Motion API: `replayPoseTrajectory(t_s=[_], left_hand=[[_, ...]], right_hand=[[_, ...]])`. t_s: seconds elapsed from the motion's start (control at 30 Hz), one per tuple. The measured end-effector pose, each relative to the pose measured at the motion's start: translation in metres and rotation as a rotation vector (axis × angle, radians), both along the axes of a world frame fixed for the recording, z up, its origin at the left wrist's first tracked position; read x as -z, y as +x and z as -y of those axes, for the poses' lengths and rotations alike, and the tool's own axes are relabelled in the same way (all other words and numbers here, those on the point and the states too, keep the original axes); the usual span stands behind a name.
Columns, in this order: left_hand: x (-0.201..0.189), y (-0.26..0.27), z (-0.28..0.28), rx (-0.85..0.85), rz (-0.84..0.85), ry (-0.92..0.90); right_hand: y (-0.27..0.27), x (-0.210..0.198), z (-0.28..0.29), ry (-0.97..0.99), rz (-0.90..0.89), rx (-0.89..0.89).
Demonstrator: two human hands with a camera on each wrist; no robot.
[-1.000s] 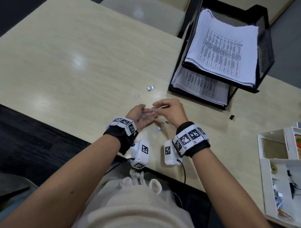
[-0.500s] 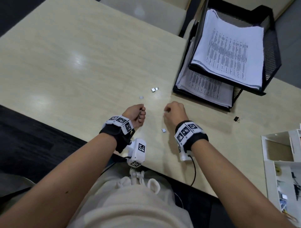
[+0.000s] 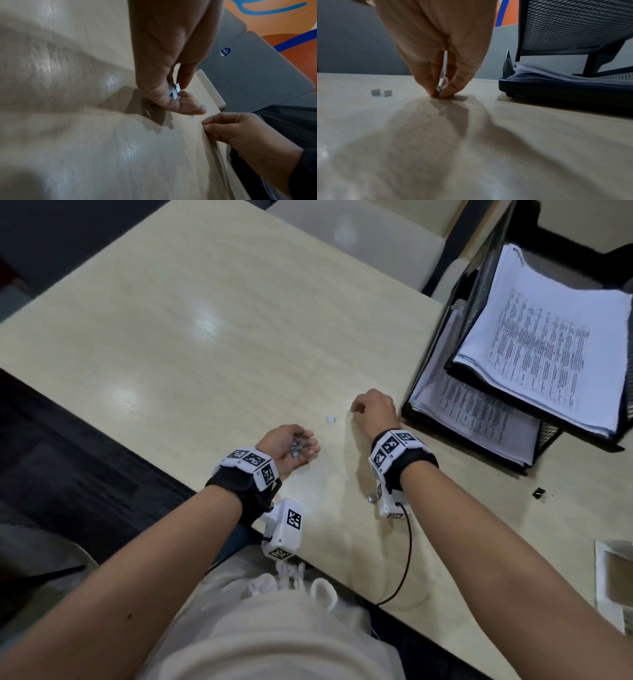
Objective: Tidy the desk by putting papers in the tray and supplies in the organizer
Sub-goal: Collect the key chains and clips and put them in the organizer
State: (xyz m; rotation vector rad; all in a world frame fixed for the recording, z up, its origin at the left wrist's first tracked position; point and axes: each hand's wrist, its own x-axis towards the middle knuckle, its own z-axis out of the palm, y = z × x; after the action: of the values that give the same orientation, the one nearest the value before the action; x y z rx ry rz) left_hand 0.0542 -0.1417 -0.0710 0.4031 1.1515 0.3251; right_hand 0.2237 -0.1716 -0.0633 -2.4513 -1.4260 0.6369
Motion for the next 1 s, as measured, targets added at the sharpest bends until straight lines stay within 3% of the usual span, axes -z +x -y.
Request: replayPoseTrajectory(t_s=[0.1, 0.2, 0.3, 0.37, 0.47, 0.6, 0.67, 0.8, 1.0], left_hand=[[-0.002, 0.011, 0.000, 0.020, 0.005, 0.011], [-0.005, 0.024, 0.005, 0.050, 0.048, -0.007], [-0.006, 0.035, 0.011, 0.063, 0.122, -0.078], [-0.007, 0.041, 0.015, 0.090, 0.132, -0.098], [-0.008, 0.045, 0.019, 0.255, 0.047, -0.092], [-0.005, 0.039, 0.018, 0.314, 0.001, -0.099], [-0.004, 0.035, 0.016, 0.297, -0.006, -0.105], [-0.003, 0.025, 0.014, 0.235, -0.018, -0.088], [0.002, 0.005, 0.013, 0.027, -0.052, -0.033]], right_hand=[[0.002, -0.003, 0.009, 0.047, -0.065, 0.088], [-0.006, -0.014, 0.023, 0.194, -0.237, 0.222], [-0.023, -0.031, 0.039, 0.224, -0.461, 0.168], [-0.028, -0.039, 0.049, 0.222, -0.520, 0.146], [-0.023, -0.038, 0.070, 0.205, -0.424, 0.222], [-0.030, -0.021, 0.106, -0.147, -0.189, 0.142], [-0.039, -0.013, 0.119, -0.218, -0.147, 0.091], [-0.044, -0.009, 0.106, -0.125, -0.171, 0.100], [-0.047, -0.016, 0.022, 0.074, -0.109, 0.047]])
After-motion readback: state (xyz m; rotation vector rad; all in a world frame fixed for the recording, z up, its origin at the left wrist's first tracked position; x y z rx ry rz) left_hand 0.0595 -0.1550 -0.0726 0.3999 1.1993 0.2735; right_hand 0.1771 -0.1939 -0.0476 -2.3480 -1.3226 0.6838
